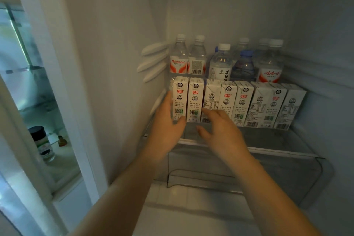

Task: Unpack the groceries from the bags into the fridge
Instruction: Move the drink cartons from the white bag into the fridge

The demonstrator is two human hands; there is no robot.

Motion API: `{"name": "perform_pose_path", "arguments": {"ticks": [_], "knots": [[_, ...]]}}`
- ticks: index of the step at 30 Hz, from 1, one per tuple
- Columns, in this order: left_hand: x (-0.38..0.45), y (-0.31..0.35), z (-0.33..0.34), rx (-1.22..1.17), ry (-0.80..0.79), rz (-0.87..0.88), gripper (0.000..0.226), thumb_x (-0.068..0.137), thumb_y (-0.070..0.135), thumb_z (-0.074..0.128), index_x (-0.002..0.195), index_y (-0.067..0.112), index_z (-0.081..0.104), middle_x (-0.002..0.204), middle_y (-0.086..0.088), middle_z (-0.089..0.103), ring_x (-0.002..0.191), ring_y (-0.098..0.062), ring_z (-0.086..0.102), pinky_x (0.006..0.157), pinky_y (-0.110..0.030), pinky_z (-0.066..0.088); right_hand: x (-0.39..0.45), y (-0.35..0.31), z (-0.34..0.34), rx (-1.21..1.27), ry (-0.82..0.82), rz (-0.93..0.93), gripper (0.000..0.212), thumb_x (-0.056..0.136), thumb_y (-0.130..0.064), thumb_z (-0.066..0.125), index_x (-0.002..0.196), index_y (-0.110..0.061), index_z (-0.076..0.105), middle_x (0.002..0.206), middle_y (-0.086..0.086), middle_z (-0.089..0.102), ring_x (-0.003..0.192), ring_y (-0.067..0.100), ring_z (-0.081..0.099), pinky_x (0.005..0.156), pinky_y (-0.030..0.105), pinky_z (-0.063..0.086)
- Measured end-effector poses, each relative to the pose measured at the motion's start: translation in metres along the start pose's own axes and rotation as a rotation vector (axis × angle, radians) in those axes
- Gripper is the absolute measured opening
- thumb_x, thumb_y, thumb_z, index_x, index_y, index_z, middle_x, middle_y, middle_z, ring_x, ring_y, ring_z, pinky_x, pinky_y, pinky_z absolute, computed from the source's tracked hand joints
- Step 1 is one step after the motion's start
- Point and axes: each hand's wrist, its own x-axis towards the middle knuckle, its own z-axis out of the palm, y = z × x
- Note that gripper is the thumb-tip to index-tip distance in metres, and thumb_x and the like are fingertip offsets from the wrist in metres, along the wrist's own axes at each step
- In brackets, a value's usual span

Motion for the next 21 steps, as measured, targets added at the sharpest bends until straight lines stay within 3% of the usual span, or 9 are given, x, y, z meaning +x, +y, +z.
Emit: {"name": "perform_pose_path", "arguments": {"ticks": [4, 9, 13, 17, 21], "knots": [[-0.031, 0.004, -0.011, 0.244, -0.047, 0.050, 0.064, 0.086, 0.013, 0.061, 0.141, 0.032, 0.034, 0.136, 0.013, 0.047, 0.124, 0.003, 0.040, 0.104, -0.022, 0.036, -0.023, -0.001, -0.023, -0.047, 0.107, -0.008, 0.058, 0.085, -0.029, 0.065, 0.138, -0.023, 0.042, 0.135, 0.001, 0.046, 0.122, 0.018, 0.045, 0.094, 0.035, 0.044], [-0.072, 0.017, -0.021, 0.448, -0.175, 0.168, 0.064, 0.087, 0.023, 0.063, 0.143, 0.028, 0.033, 0.140, 0.008, 0.041, 0.128, -0.008, 0.036, 0.107, -0.024, 0.030, -0.072, -0.009, -0.047, -0.149, 0.170, 0.032, 0.060, 0.082, -0.034, 0.067, 0.136, -0.028, 0.044, 0.136, -0.007, 0.044, 0.123, 0.013, 0.043, 0.091, 0.028, 0.042], [-0.110, 0.027, -0.030, 0.477, -0.289, 0.234, 0.059, 0.089, 0.029, 0.059, 0.142, 0.031, 0.034, 0.142, 0.008, 0.040, 0.128, -0.010, 0.037, 0.104, -0.020, 0.026, -0.128, -0.023, -0.055, -0.164, 0.140, 0.154, 0.062, 0.079, -0.031, 0.070, 0.136, -0.028, 0.045, 0.134, -0.006, 0.044, 0.122, 0.017, 0.044, 0.094, 0.034, 0.045], [-0.161, 0.031, -0.033, 0.498, -0.440, 0.289, 0.055, 0.092, 0.035, 0.052, 0.143, 0.034, 0.031, 0.144, 0.012, 0.036, 0.131, -0.010, 0.035, 0.103, -0.022, 0.029, -0.207, -0.037, -0.058, -0.216, 0.157, 0.294, 0.058, 0.077, -0.033, 0.072, 0.131, -0.025, 0.051, 0.131, -0.003, 0.048, 0.118, 0.020, 0.048, 0.092, 0.029, 0.040], [-0.223, 0.038, -0.027, 0.430, -0.583, 0.357, 0.053, 0.088, 0.032, 0.059, 0.138, 0.028, 0.041, 0.140, 0.009, 0.044, 0.128, -0.014, 0.040, 0.103, -0.022, 0.029, -0.296, -0.060, -0.063, -0.287, 0.117, 0.462, 0.055, 0.081, -0.038, 0.067, 0.131, -0.029, 0.048, 0.133, -0.010, 0.044, 0.121, 0.014, 0.044, 0.094, 0.027, 0.039]]}}
